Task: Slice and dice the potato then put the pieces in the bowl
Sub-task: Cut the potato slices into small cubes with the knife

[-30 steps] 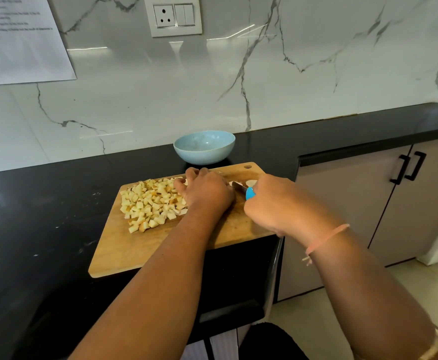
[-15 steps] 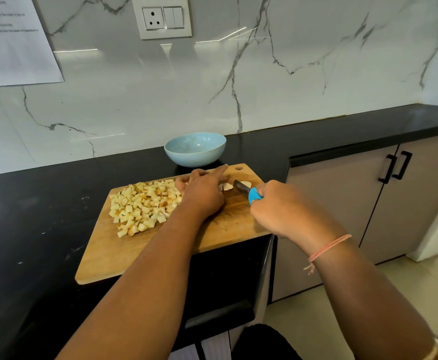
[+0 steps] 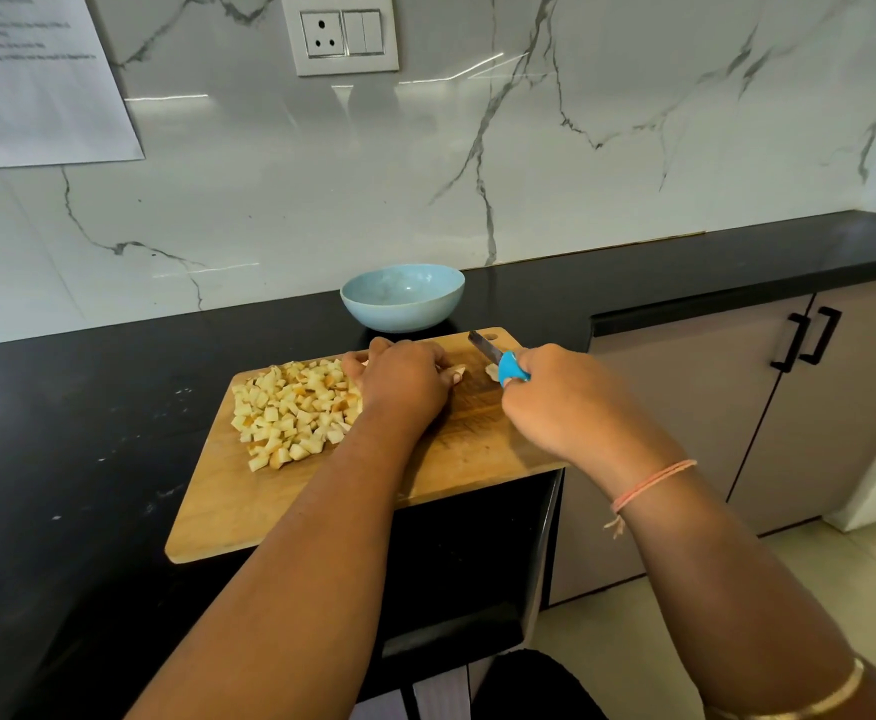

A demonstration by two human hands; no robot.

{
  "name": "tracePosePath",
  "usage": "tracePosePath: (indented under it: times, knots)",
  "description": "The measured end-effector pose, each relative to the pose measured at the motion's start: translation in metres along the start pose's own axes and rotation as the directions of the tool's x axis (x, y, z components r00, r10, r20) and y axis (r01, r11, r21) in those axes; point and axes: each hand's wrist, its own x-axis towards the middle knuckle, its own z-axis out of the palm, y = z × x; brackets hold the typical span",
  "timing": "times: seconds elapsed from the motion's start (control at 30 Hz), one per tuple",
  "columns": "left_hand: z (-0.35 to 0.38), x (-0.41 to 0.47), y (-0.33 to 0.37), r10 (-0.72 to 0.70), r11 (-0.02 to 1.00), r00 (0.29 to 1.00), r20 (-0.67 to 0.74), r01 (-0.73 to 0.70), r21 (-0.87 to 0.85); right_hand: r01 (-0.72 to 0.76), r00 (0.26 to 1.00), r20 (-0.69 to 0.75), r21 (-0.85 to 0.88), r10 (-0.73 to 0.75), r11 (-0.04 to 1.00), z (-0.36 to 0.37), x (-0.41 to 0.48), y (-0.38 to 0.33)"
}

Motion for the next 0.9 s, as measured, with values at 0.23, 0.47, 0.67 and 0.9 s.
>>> tracePosePath:
  times: [0.23, 0.47, 0.67, 0.9]
  knots:
    - [-0.003, -0.002, 0.001, -0.053, 0.997, 0.998, 0.026, 0.052, 0.055, 0.022, 1.000, -0.019, 0.028, -0.021, 0.999, 0.004, -0.004, 0.002]
    - [0.002, 0.003, -0.001, -0.102, 0.995, 0.995, 0.006, 0.102, -0.015, 0.012, 0.999, 0.037, 0.040, -0.014, 0.999, 0.015, -0.010, -0.002]
    - [0.005, 0.004, -0.001, -0.115, 0.993, 0.993, -0.016, 0.115, -0.018, -0.032, 0.997, 0.070, 0.054, 0.028, 0.998, 0.022, -0.003, -0.012]
    - [0.005, 0.001, 0.003, -0.138, 0.990, 0.989, -0.051, 0.137, -0.020, -0.002, 0.997, 0.077, 0.036, -0.001, 0.999, 0.026, -0.016, -0.011]
